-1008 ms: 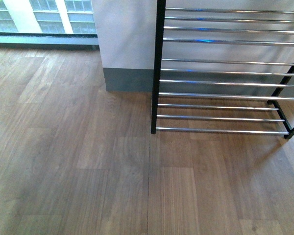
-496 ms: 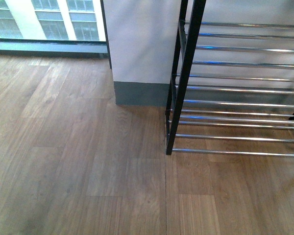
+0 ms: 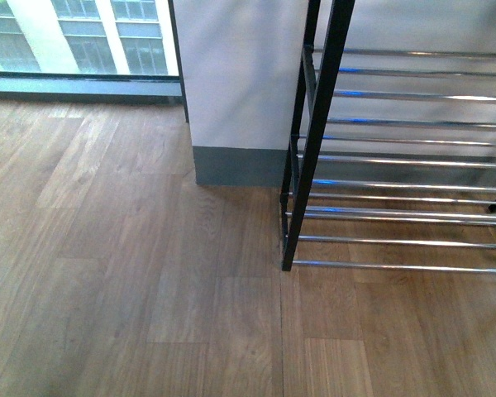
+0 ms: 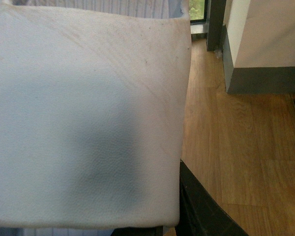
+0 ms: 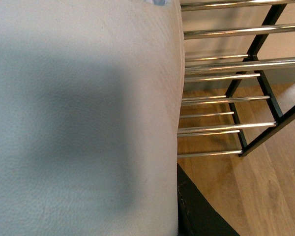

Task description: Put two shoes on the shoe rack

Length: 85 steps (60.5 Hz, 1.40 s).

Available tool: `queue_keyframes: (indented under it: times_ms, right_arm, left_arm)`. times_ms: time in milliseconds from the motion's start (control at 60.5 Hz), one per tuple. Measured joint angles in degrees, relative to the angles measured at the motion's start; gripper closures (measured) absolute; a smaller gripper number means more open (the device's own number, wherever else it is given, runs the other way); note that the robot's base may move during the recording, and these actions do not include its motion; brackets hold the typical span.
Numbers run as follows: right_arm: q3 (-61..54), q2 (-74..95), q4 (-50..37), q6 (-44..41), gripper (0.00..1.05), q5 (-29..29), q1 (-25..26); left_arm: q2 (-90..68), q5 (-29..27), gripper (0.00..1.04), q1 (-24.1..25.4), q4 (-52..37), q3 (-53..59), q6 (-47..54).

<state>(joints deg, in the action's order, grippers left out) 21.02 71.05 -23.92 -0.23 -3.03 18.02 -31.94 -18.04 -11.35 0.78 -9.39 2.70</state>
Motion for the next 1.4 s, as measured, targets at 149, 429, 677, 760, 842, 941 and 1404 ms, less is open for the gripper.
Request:
queue_keyframes:
  times_ms: [149,429,677,760,842,941,1404]
  right_arm:
    - [0.0,0.0,0.0,0.0,1.03,0.0,0.0]
    - [0.0,0.1,0.0,0.0,1.03,-0.1,0.0]
    - [0.0,0.1,0.0,0.0,1.03,0.0,0.0]
    - [0.0,0.1,0.0,0.0,1.03,0.0,0.0]
    - [0.0,0.1,0.0,0.0,1.03,0.0,0.0]
    - [0.0,0.1,0.0,0.0,1.03,0.0,0.0]
    - [0.0,0.1,0.0,0.0,1.03,-0.1,0.0]
  left_arm:
    - [0.0,0.0,1.03,0.0,0.0,0.0,0.0]
    - [0.0,0.0,1.03,0.0,0.0,0.0,0.0]
    - [0.0,0.0,1.03,0.0,0.0,0.0,0.0]
    - [0.0,0.0,1.03,0.0,0.0,0.0,0.0]
    - [0.0,0.0,1.03,0.0,0.0,0.0,0.0]
    - [0.0,0.0,1.03,0.0,0.0,0.0,0.0]
    - [0.0,0.0,1.03,0.0,0.0,0.0,0.0]
